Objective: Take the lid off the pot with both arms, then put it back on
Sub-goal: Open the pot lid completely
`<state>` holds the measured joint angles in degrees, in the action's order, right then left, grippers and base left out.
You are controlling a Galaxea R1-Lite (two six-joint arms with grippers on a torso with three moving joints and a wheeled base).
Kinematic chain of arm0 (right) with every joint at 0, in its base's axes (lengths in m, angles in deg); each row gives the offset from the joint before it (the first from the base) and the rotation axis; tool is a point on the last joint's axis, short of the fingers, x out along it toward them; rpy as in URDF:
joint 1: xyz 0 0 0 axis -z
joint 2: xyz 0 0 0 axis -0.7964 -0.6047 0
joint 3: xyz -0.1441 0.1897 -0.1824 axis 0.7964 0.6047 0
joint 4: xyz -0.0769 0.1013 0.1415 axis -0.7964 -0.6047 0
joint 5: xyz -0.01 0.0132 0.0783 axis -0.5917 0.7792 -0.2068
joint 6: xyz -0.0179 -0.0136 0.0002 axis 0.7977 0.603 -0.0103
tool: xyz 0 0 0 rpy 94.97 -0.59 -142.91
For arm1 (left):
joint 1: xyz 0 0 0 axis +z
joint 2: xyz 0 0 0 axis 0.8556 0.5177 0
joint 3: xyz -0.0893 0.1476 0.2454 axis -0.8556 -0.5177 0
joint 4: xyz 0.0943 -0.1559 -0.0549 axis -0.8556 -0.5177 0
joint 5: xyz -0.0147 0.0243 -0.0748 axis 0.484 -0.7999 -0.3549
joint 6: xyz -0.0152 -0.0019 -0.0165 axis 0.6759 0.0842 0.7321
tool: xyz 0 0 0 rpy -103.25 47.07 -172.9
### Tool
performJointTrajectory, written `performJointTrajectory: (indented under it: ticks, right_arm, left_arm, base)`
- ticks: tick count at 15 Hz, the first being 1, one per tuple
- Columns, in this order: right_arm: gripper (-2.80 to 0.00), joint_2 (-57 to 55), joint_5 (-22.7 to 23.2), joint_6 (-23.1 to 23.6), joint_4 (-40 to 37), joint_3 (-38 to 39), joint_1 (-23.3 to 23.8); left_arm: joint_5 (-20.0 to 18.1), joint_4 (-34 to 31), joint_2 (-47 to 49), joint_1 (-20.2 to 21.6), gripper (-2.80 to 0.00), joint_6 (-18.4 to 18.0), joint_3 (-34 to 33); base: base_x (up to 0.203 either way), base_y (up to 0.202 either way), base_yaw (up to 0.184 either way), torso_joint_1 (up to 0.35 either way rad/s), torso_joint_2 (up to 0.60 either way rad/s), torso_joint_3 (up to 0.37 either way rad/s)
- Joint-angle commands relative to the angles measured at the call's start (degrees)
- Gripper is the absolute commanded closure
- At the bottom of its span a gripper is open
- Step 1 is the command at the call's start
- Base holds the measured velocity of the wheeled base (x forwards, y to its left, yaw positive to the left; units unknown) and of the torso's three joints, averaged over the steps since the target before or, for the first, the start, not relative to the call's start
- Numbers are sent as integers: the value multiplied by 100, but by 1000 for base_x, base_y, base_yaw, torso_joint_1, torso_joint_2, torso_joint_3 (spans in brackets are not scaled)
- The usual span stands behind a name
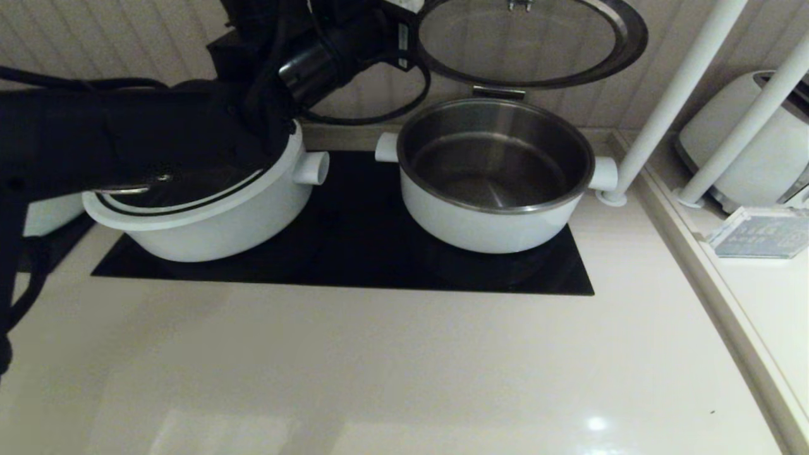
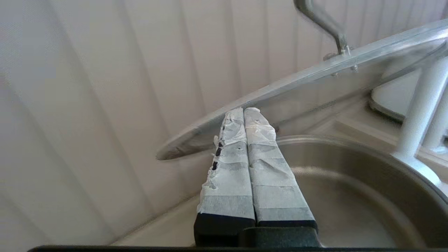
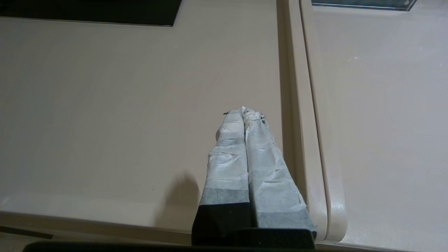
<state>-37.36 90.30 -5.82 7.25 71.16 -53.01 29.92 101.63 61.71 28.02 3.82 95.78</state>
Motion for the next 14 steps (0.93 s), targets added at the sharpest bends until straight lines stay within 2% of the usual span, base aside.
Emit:
performJointTrajectory:
  ticks: [1,5,10,14]
  right_arm:
    - [0,-7,4,8,2,0,-4]
    - [0,-7,-2,0,2,0,3]
    - [0,-7,-2,8,2,0,-4]
    - [0,-7,-2,8,2,0,-4]
  left_arm:
    - [-8,-29,-141,-4,0,-81,-19]
    - [-8,-174,-305,17,0,-106,-14]
    - [-67,-470,-462,301,0,-175,12]
    - [-465,-877,-623,409,0,-176,13]
  base:
    - [0,0,0,0,0,0]
    - [0,0,0,0,0,0]
    - [0,0,0,0,0,0]
    - [0,0,0,0,0,0]
